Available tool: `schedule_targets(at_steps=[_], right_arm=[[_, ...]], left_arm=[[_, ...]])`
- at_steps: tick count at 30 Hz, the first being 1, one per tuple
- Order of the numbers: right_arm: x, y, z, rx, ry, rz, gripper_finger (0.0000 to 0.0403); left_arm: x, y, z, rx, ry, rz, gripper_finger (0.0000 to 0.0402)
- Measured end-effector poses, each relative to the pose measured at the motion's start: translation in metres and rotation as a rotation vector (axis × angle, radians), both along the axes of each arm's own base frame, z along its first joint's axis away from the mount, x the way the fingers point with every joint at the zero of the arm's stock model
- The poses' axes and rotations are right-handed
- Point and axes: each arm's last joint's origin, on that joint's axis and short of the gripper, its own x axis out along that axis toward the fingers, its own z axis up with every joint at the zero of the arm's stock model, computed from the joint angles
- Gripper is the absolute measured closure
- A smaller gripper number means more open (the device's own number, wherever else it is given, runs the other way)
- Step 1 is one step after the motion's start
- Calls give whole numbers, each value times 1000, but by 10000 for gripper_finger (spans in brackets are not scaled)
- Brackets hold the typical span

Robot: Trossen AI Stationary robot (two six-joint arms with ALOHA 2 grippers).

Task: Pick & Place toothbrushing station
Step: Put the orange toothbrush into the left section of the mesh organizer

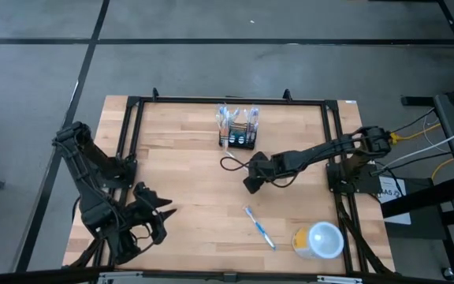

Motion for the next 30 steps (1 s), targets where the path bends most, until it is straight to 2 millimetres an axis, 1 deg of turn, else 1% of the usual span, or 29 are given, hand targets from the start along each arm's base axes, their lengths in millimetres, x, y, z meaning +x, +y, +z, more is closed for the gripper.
schedule_targets(at_steps=[5, 9, 14, 17, 21, 25, 30], right_arm=[[1, -1, -4, -24, 8, -8, 261], [4, -2, -5, -38, -17, -14, 261], [13, 0, -3, -27, -102, 8, 261], [12, -1, -3, -40, -99, 2, 261], [13, -6, -3, -45, -100, -16, 261], [15, -11, -10, -45, -85, -15, 261], [21, -11, -21, -24, -88, -2, 261]], left_arm=[[-3, -2, 0, -19, -9, 2, 260], [-2, -3, 0, -27, -13, 2, 260], [-2, -3, 0, -29, -15, 2, 261], [-2, -3, 1, -34, -18, 2, 261], [-3, -2, 2, -38, -20, 2, 261], [-4, 0, 4, -47, -24, 2, 261], [-7, 4, 11, -64, -37, -3, 261]])
